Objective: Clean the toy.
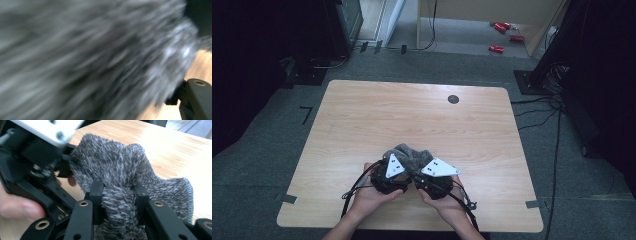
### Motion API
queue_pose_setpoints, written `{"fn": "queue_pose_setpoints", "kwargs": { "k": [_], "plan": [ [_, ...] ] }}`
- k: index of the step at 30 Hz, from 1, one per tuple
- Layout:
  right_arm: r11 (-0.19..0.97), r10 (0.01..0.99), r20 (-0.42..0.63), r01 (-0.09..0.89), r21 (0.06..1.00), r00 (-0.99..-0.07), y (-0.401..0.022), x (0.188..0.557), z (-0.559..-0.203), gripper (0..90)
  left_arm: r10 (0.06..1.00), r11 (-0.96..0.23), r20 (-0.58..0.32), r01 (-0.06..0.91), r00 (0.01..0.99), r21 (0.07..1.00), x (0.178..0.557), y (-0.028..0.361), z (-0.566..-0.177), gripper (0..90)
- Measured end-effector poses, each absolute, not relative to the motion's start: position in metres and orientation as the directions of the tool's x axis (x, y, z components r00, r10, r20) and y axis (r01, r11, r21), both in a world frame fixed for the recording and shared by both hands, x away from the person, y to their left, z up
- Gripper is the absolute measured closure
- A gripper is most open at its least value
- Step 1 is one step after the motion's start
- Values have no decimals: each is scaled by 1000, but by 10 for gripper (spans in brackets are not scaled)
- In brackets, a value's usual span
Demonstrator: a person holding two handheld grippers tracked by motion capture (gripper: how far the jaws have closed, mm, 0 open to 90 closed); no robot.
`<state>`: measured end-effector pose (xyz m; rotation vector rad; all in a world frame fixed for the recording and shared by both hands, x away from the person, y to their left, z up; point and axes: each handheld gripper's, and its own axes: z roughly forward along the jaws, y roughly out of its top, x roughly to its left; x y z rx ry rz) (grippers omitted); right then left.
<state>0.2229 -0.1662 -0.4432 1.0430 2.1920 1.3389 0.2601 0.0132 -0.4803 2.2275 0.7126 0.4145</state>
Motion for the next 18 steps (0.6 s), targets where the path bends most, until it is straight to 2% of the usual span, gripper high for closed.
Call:
{"fn": "queue_pose_setpoints", "kwargs": {
  "k": [4,9,18],
  "plan": [
    [246,763,87,412,877,-640,-171,229,-445,695,585,-578,81,345,807,739,256,9,-481,354],
    [206,790,117,440,874,-602,-186,235,-447,699,604,-559,67,363,794,745,261,16,-478,354],
    [253,753,83,404,879,-652,-170,223,-444,701,601,-556,56,367,798,746,258,12,-481,354]
  ]
}}
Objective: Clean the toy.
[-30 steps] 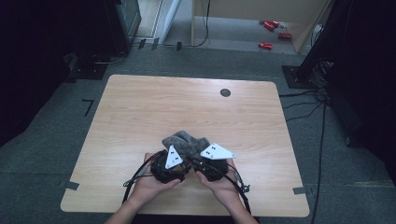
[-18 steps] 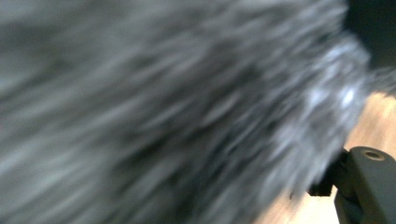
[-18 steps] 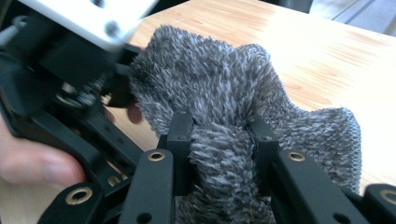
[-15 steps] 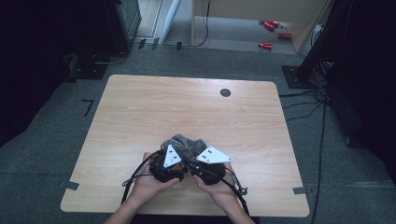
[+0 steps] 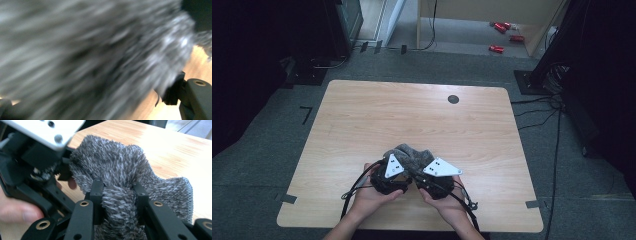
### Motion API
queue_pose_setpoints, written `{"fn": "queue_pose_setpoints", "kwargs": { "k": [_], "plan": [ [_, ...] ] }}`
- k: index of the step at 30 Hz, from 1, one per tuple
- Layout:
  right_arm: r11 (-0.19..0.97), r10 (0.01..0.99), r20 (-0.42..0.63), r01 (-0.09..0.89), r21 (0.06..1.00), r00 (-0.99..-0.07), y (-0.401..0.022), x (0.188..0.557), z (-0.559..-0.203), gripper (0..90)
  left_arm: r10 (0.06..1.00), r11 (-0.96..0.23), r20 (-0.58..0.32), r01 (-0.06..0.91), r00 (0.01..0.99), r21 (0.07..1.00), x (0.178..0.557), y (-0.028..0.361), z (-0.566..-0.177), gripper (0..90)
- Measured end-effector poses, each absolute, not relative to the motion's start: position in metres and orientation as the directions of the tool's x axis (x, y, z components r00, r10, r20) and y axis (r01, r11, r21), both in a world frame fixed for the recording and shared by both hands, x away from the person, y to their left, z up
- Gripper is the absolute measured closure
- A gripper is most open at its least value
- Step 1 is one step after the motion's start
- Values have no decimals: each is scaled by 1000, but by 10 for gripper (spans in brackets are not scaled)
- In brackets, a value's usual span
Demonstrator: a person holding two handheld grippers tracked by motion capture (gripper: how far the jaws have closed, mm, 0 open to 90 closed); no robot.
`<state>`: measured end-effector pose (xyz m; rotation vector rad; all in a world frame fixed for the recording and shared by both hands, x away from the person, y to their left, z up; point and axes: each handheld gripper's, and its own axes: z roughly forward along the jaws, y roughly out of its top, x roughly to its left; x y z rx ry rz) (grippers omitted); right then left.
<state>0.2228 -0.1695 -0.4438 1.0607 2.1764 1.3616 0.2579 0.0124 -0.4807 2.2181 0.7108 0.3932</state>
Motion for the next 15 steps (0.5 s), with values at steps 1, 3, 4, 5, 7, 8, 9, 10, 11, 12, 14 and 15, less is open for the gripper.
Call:
{"fn": "queue_pose_setpoints", "kwargs": {
  "k": [1,3,4,5,7,8,9,10,11,12,14,15],
  "plan": [
    [252,752,85,404,879,-653,-169,223,-444,701,595,-560,58,362,802,745,257,11,-481,354],
    [243,756,95,412,878,-648,-170,224,-444,700,587,-567,64,353,807,744,255,8,-482,355],
    [239,758,97,414,879,-645,-172,226,-445,700,587,-567,64,353,807,744,255,8,-482,354],
    [232,763,102,418,878,-639,-174,227,-445,700,583,-568,64,350,810,745,255,8,-481,354],
    [227,768,105,422,878,-632,-176,229,-445,700,583,-567,63,349,810,746,255,9,-481,354],
    [223,775,105,424,878,-624,-178,230,-445,700,586,-565,66,350,807,747,256,11,-480,354],
    [217,778,108,427,878,-619,-181,231,-445,700,592,-561,66,352,803,749,258,13,-479,354],
    [210,781,115,431,878,-614,-183,231,-445,700,603,-555,64,361,795,749,261,18,-478,354],
    [212,779,115,431,877,-616,-183,231,-445,700,610,-549,60,367,790,751,262,20,-477,354],
    [216,777,113,431,876,-620,-182,230,-445,701,617,-538,51,374,785,756,263,21,-478,355],
    [221,774,109,428,876,-624,-180,229,-445,701,620,-537,49,378,783,754,263,21,-478,354],
    [227,769,108,428,875,-630,-178,227,-445,701,621,-538,51,378,782,753,263,21,-478,354]
  ]
}}
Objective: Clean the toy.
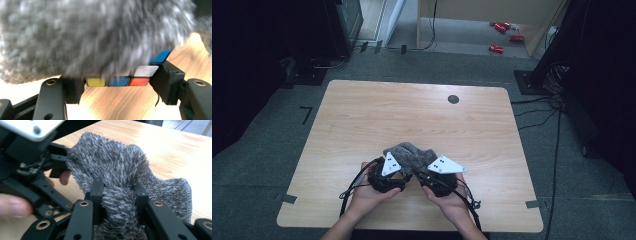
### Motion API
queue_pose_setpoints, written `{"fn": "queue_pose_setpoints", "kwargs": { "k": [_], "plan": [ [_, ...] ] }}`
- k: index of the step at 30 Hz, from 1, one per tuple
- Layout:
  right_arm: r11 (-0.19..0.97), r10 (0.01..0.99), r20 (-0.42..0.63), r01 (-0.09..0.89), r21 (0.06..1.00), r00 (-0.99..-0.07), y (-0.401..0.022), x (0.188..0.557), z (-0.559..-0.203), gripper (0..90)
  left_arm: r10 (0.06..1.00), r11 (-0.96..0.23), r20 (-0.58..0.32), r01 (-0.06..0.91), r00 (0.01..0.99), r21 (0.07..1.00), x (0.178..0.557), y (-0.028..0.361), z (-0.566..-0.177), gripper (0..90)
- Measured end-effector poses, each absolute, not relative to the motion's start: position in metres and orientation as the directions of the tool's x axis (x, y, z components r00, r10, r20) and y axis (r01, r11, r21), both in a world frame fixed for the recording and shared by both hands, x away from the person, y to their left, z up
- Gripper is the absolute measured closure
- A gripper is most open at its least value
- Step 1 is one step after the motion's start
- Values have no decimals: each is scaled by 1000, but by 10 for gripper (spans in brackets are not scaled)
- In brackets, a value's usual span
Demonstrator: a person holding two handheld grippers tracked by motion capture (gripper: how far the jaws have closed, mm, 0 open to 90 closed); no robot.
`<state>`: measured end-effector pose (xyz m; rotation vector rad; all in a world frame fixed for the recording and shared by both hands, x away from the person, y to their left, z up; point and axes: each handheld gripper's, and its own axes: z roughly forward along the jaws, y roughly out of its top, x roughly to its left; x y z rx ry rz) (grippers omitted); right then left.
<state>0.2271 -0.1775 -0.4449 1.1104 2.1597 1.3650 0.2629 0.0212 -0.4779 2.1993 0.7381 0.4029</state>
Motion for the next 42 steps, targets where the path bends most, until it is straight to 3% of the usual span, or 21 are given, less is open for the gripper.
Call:
{"fn": "queue_pose_setpoints", "kwargs": {
  "k": [13,19,26,35,42],
  "plan": [
    [225,758,116,424,877,-642,-172,227,-446,698,579,-573,66,348,813,742,254,8,-482,354],
    [201,778,129,439,876,-615,-184,231,-444,699,604,-542,48,365,796,757,260,20,-477,354],
    [247,736,104,409,878,-669,-166,219,-442,698,585,-552,41,360,810,752,254,12,-481,354],
    [198,770,135,434,879,-624,-182,229,-445,697,590,-545,40,362,806,756,256,13,-480,354],
    [214,745,143,435,875,-652,-174,223,-441,697,608,-524,23,379,794,762,258,17,-480,354]
  ]
}}
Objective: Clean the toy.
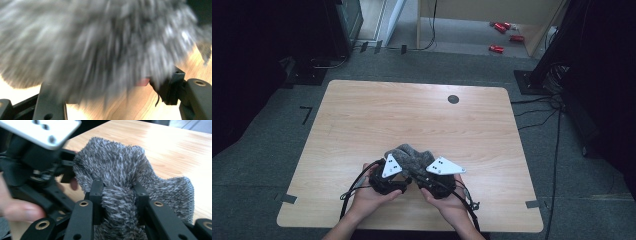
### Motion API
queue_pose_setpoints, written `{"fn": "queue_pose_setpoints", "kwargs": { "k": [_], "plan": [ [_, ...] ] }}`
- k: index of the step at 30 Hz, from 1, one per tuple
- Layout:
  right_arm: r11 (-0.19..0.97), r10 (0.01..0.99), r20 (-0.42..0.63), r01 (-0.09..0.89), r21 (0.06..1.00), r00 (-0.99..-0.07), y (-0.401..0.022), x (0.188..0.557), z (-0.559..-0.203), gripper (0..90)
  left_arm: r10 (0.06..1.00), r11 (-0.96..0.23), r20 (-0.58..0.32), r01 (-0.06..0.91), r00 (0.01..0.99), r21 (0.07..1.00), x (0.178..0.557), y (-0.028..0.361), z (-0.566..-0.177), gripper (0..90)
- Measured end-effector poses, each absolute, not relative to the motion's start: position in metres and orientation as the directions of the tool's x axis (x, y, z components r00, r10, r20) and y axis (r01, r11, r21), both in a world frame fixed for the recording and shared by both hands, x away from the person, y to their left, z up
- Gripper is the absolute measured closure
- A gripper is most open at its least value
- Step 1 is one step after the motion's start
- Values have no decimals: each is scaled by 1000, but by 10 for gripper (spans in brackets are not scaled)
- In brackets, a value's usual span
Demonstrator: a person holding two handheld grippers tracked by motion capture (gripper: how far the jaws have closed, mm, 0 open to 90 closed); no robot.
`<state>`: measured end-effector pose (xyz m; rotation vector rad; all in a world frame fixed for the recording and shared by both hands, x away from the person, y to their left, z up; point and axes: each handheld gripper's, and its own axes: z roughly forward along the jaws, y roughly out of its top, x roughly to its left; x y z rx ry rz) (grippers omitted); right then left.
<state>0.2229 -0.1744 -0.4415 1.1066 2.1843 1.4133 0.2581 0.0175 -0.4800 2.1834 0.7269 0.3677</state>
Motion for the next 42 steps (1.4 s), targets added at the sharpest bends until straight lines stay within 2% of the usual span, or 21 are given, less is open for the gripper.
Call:
{"fn": "queue_pose_setpoints", "kwargs": {
  "k": [4,9,13,24,31,39,42],
  "plan": [
    [241,731,121,420,875,-671,-166,220,-443,697,589,-545,32,367,808,754,253,11,-483,354],
    [218,748,133,431,876,-650,-173,225,-444,696,576,-552,39,354,816,755,251,8,-482,354],
    [187,771,153,450,873,-618,-184,229,-444,696,619,-514,13,393,786,762,260,21,-480,354],
    [239,729,123,418,876,-674,-165,221,-445,696,593,-537,15,381,805,753,254,11,-484,354],
    [183,773,161,458,870,-614,-189,235,-444,696,604,-515,10,380,797,769,258,19,-480,354],
    [237,733,130,430,871,-668,-170,224,-442,697,589,-534,23,367,808,762,253,12,-482,354],
    [213,737,150,438,874,-659,-176,229,-442,697,585,-532,27,359,811,767,253,13,-481,354]
  ]
}}
